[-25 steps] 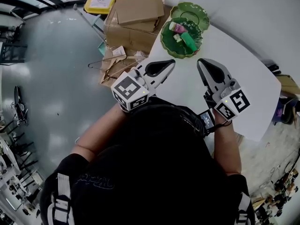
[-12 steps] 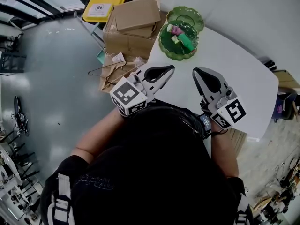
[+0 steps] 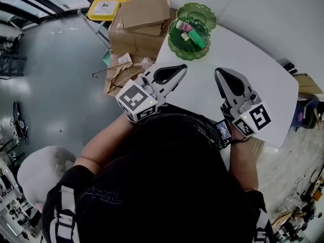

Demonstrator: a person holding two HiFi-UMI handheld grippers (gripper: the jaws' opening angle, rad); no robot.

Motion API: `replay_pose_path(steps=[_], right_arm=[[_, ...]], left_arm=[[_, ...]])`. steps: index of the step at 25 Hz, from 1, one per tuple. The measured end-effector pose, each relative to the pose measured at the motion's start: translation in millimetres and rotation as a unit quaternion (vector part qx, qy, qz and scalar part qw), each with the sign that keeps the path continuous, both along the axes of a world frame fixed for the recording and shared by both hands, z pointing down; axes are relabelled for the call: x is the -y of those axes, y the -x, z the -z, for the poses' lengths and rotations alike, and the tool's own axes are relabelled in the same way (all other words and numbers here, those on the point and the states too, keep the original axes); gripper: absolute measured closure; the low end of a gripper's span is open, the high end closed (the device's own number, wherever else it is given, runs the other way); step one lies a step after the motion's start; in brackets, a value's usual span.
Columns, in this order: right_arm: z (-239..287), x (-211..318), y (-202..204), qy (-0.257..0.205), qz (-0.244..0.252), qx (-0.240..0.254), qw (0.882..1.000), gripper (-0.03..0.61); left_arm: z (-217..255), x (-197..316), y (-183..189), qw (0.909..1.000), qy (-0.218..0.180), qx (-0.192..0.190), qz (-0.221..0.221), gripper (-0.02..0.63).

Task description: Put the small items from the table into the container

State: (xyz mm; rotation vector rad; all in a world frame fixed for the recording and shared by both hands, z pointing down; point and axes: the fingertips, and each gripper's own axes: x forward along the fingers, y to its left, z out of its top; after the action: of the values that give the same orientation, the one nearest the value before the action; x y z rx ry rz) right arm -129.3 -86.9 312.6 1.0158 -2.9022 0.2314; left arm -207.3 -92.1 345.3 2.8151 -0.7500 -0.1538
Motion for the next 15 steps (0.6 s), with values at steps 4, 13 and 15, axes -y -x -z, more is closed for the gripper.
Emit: replay_pose_path(steps=[4,13,15], right_arm=[[8.4,-9.2,-30.1,-0.011,0.001,0.005,1.000,0.563],[-2.3,-82.1,-119.6,-0.007,0.037,-0.007,0.999,0.563],[-8.8,-102.1,-146.2,-0.002,0.043,-0.010,0.999,0.563]], left_arm=[[8.5,-14.1,-20.6,1.0000,-0.004,0.005,0.004,0.609],[23.3,-74.0,-140.6,0.9997,-0.014,0.001,0.019,0.609],[24.7,-95.2,-171.9,0.9997,-0.018,0.000,0.015,0.609]])
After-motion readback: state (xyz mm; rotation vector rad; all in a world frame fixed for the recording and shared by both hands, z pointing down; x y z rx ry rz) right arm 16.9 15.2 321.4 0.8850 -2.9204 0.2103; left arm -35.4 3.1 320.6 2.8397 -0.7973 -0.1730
